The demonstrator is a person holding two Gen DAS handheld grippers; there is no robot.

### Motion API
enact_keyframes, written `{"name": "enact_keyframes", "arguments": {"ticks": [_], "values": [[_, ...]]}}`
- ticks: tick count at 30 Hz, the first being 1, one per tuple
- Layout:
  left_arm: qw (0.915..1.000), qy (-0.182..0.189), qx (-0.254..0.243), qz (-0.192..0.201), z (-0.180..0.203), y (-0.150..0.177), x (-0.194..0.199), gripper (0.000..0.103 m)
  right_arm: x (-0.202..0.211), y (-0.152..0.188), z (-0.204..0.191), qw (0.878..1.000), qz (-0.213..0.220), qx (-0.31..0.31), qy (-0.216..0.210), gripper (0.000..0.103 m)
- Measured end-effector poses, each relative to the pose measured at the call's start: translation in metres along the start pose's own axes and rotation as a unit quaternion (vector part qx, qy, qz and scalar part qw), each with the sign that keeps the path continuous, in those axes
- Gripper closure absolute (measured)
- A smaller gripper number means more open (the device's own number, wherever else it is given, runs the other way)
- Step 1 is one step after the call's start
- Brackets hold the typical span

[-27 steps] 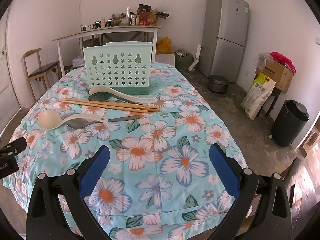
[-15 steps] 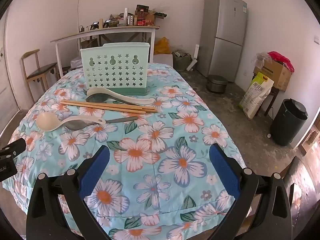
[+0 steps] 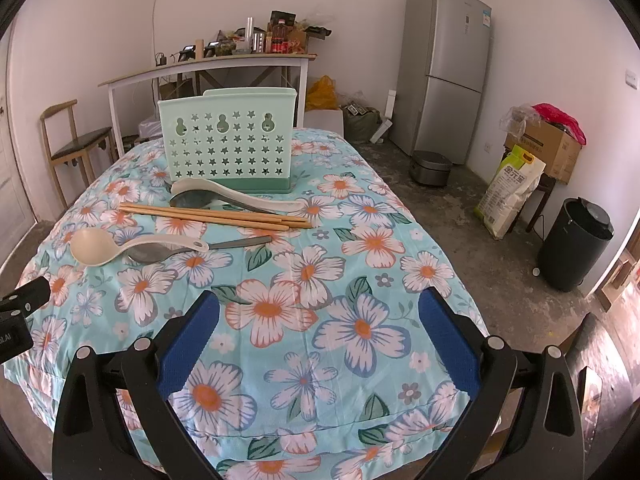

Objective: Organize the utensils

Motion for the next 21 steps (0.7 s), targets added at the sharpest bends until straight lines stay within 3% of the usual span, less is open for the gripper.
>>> {"name": "enact_keyframes", "arguments": {"ticks": [21], "values": [[1.0, 0.0, 0.001, 0.001, -0.0016, 0.0008, 0.0005, 0.008, 0.0003, 0.0006, -0.0019, 1.0, 0.0, -0.001, -0.002, 0.006]]}}
Point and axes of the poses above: each gripper's, at about its wrist camera, not at the fingertips, and x roughly against the way its jaws point, z to its right, y to its underside, the point moved 10 cm from there along -x, roughly the way its jaws point, and after that the axes turned 9 degrees about z, right-handed, at the moved point
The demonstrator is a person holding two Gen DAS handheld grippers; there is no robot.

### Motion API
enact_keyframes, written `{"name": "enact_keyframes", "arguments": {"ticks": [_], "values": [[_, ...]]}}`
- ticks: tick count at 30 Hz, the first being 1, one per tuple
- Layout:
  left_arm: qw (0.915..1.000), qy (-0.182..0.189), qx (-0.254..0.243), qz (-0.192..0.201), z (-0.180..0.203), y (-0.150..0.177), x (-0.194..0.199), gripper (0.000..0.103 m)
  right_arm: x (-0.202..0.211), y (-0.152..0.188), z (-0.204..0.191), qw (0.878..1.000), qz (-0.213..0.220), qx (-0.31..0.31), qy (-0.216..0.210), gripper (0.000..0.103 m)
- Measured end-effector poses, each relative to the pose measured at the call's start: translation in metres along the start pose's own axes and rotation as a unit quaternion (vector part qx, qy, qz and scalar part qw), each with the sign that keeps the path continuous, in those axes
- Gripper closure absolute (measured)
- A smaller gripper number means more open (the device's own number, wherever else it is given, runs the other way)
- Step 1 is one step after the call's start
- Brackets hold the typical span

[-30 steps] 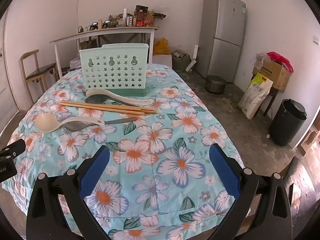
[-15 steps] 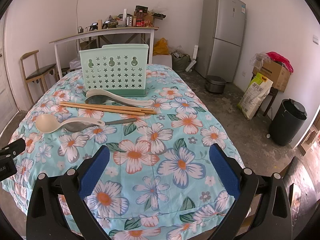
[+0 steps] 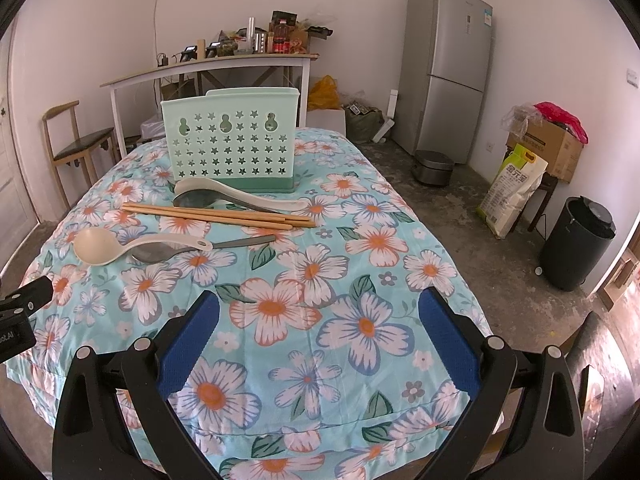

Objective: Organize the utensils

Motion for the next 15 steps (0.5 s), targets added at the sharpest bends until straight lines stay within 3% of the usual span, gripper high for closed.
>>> {"name": "enact_keyframes", "arguments": {"ticks": [15], "values": [[1.0, -0.001, 0.002, 0.0, -0.0017, 0.0006, 0.0012, 0.008, 0.0005, 0.0004, 0.0002, 1.0, -0.001, -0.001, -0.001, 0.006]]}}
Point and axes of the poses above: each gripper's, at about its wrist camera, not at the fingertips, and x roughly against the way its jaws point, z to its right, y to its underside, the point moved 10 cm from there along -x, roughly the way its jaws point, and after that the axes turned 9 degrees about z, right-handed, at the moved point
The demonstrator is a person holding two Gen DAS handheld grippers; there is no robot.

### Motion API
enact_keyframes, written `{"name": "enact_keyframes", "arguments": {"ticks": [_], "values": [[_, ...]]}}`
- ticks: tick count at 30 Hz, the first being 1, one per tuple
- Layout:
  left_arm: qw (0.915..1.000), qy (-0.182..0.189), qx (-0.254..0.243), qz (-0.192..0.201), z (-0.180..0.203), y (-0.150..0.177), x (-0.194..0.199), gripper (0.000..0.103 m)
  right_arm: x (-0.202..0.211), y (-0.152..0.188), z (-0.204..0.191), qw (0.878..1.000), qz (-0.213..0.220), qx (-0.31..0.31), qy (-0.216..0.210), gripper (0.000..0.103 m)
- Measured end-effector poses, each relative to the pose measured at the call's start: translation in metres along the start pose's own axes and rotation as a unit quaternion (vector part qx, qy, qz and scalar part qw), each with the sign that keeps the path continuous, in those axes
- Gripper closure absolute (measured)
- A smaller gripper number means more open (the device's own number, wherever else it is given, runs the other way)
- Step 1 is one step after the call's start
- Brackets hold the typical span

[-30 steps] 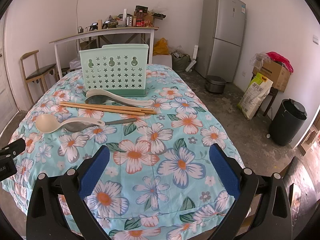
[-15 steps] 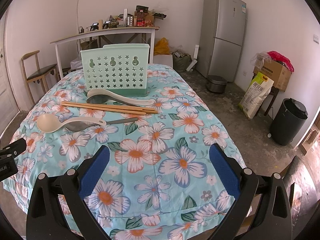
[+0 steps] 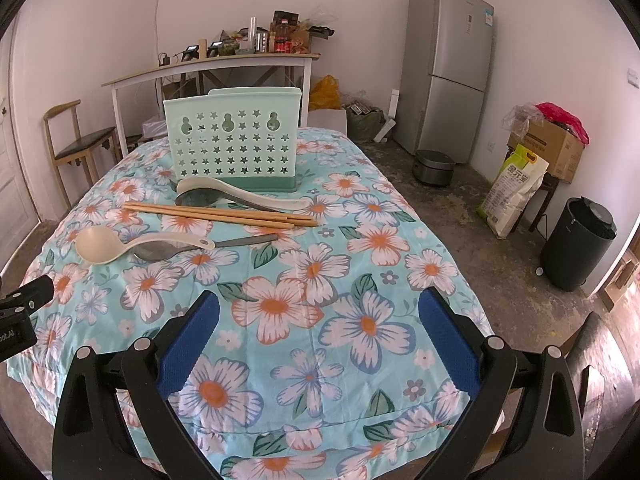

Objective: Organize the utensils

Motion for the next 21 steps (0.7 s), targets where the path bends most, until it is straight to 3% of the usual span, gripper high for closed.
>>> {"name": "enact_keyframes", "arguments": {"ticks": [21], "values": [[1.0, 0.0, 0.0, 0.0, -0.0007, 0.0001, 0.0001, 0.008, 0.0014, 0.0022, -0.0038, 1.0, -0.001, 0.001, -0.002, 0.006]]}}
Point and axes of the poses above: each gripper's, at about its wrist camera, not at the fingertips, and x roughly against the way its jaws point, z to its right, y to its underside, the point moved 10 cm from there along -x, roughly the way its jaws point, and after that the axes turned 9 degrees about z, right-handed, at the moved point
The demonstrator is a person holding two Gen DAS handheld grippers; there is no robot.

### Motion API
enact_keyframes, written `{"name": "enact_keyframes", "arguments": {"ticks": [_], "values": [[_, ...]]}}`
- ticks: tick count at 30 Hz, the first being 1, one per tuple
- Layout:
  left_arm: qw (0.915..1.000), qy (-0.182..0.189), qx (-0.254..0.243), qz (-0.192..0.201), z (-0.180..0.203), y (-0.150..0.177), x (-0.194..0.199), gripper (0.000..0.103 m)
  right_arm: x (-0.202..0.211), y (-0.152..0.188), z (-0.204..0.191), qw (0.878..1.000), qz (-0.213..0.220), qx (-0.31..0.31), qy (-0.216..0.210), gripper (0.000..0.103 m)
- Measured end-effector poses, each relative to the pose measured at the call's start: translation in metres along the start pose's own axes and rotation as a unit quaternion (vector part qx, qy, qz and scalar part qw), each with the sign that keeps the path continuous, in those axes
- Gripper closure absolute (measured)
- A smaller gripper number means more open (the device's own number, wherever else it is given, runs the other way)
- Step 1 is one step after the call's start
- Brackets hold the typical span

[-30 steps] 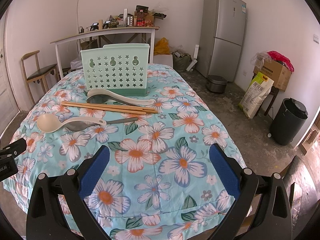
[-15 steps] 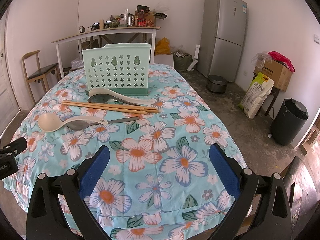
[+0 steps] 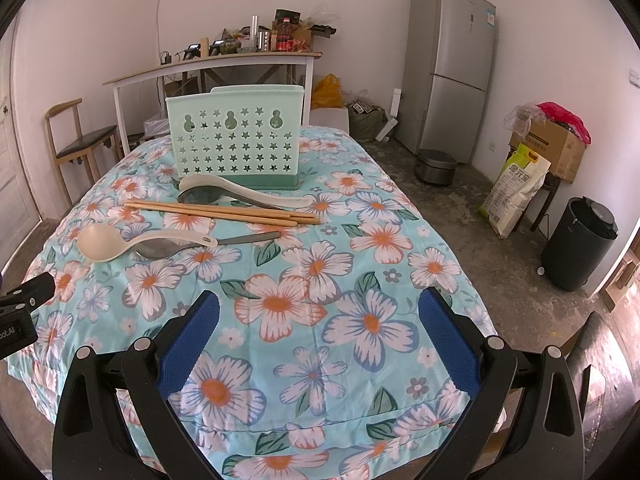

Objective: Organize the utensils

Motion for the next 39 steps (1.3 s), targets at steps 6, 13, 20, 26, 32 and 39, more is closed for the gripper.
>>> {"name": "enact_keyframes", "arguments": {"ticks": [6, 13, 20, 26, 32, 39], "values": [[1.0, 0.0, 0.0, 0.0, 0.0, 0.0, 0.0, 0.008, 0.0, 0.0, 0.0, 1.0, 0.0, 0.0, 0.0, 0.006], [1.0, 0.0, 0.0, 0.0, 0.0, 0.0, 0.0, 0.008, 0.0, -0.001, 0.002, 1.0, -0.001, 0.0, 0.0, 0.006], [1.0, 0.0, -0.001, 0.0, 0.0, 0.0, 0.0, 0.008, 0.0, -0.001, 0.002, 1.0, -0.001, 0.0, -0.001, 0.006], [1.0, -0.002, -0.001, 0.001, -0.004, 0.0, 0.0, 0.008, 0.001, -0.001, -0.001, 1.0, -0.001, 0.0, -0.002, 0.006], [1.0, -0.006, -0.001, 0.0, -0.008, -0.007, -0.005, 0.008, -0.003, -0.001, -0.007, 1.0, -0.007, 0.002, -0.006, 0.006], [0.9999, -0.005, 0.009, -0.012, -0.008, -0.01, -0.022, 0.008, -0.022, -0.006, -0.013, 0.999, -0.022, 0.02, -0.019, 0.006]]}}
Point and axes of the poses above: each gripper's, at about its wrist camera, not at the fingertips, and x roughly against the way its jaws point, z to its right, y to its underside, the point moved 10 cm from there along -x, roughly the way its jaws point, and after that the axes turned 9 degrees about z, right-handed, at the moved point
